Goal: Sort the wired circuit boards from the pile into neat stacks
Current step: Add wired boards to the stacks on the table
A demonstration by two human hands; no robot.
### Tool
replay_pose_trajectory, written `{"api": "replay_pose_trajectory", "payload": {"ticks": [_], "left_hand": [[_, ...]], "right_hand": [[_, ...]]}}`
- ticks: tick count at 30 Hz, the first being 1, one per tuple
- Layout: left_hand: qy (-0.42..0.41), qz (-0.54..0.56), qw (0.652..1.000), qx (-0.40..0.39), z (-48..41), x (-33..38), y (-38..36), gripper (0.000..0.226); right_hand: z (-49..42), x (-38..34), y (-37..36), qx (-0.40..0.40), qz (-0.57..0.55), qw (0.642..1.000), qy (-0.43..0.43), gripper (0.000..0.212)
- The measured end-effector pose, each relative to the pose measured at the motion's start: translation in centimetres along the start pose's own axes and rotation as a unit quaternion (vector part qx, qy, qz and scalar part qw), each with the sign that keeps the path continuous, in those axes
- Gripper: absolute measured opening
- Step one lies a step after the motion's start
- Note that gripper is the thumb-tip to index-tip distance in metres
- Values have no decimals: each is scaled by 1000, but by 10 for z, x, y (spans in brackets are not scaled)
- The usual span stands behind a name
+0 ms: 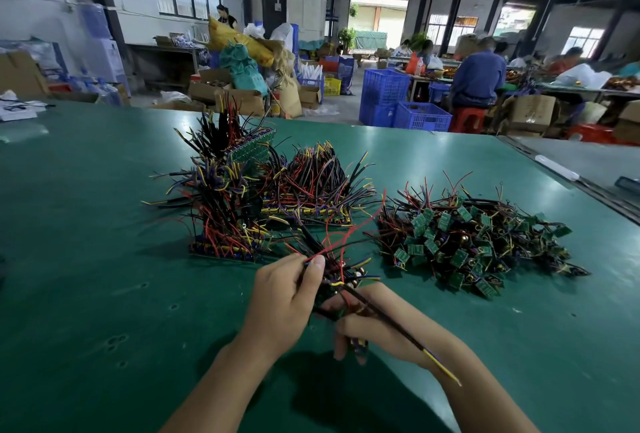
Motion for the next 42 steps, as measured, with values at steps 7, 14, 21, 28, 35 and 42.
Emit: {"api": "replay_pose_trajectory", "payload": {"ticks": [7,14,21,28,35,42], "left_hand": [[161,150,959,179,-1,-15,15,49],[334,282,856,276,2,-37,22,51],[231,155,950,142,7,-10,-7,53],[49,-84,995,-16,15,8,-28,48],[5,-150,985,-85,16,16,-28,62],[57,-25,998,7,8,19,-8,44]], "right_hand": [[0,7,5,21,-75,997,-18,11],[-3,4,15,151,-154,976,42,17],[-11,9,3,283,-206,933,82,33],[-14,11,5,314,-278,898,132,36],[-14,13,9,307,-342,874,156,14],[-8,6,14,348,-91,915,182,13]]}}
Point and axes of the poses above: each hand's wrist, its own z-axis away from the middle knuckle, its own y-axis out of the back of the hand, x = y × z, the point moved 4 cm from there along -z, towards the middle knuckle, and after that the axes turned 1 degree about y, right-handed, at the moved point
